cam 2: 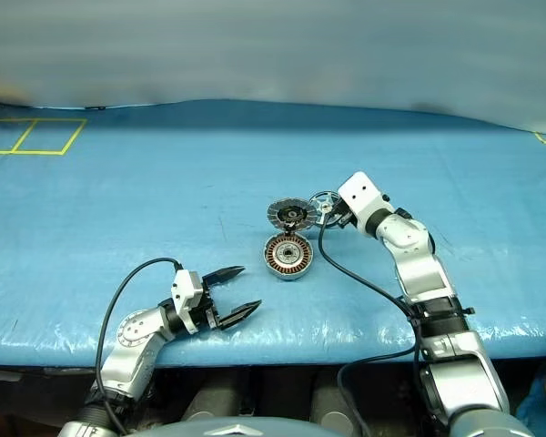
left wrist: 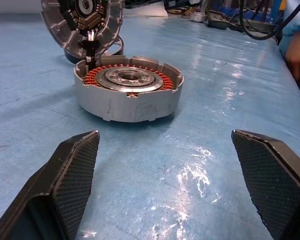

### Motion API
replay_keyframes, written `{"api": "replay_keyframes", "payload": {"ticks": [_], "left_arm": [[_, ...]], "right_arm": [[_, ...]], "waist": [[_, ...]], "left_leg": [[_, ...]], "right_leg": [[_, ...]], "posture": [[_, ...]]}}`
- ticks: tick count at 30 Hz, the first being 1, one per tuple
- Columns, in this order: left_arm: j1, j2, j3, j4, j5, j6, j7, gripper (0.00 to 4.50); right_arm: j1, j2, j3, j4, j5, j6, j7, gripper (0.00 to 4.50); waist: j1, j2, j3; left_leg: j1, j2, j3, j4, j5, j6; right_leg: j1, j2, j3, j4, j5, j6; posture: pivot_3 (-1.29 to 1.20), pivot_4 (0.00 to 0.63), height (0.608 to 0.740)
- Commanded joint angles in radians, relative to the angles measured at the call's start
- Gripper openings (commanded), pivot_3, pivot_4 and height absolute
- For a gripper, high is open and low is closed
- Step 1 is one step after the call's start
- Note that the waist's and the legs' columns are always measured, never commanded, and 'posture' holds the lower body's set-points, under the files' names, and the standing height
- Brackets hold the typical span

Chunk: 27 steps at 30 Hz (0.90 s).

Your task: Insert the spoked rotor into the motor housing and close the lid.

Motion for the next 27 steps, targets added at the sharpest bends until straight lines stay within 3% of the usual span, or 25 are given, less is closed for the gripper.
{"api": "replay_keyframes", "payload": {"ticks": [1, 7, 27], "left_arm": [[0.009, -0.004, 0.004, -0.017, 0.001, -0.024, 0.011, 4.5], [0.032, 0.004, 0.005, -0.034, 0.0, -0.026, 0.025, 4.5], [0.026, 0.011, -0.002, -0.034, 0.006, -0.02, 0.028, 4.5]], "right_arm": [[-0.056, 0.023, -0.001, 0.099, -0.002, -0.067, 0.006, 1.5], [-0.085, 0.047, 0.021, 0.22, -0.035, -0.111, -0.001, 1.5], [-0.045, 0.064, 0.019, 0.25, -0.046, -0.115, -0.008, 1.5]], "waist": [[-0.002, 0.0, 0.0], [-0.004, 0.001, 0.0], [-0.009, 0.002, 0.0]], "left_leg": [[0.0, 0.0, 0.0, 0.0, 0.0, 0.0], [0.0, 0.0, 0.0, -0.001, -0.001, -0.001], [0.002, 0.001, 0.0, -0.001, -0.001, -0.002]], "right_leg": [[0.0, 0.0, 0.0, 0.0, 0.001, 0.001], [-0.001, -0.003, 0.001, 0.0, 0.001, 0.001], [0.0, -0.004, 0.001, 0.0, 0.001, -0.001]], "posture": [[0.0, 0.15, 0.74], [0.0, 0.15, 0.74], [0.0, 0.15, 0.74]]}}
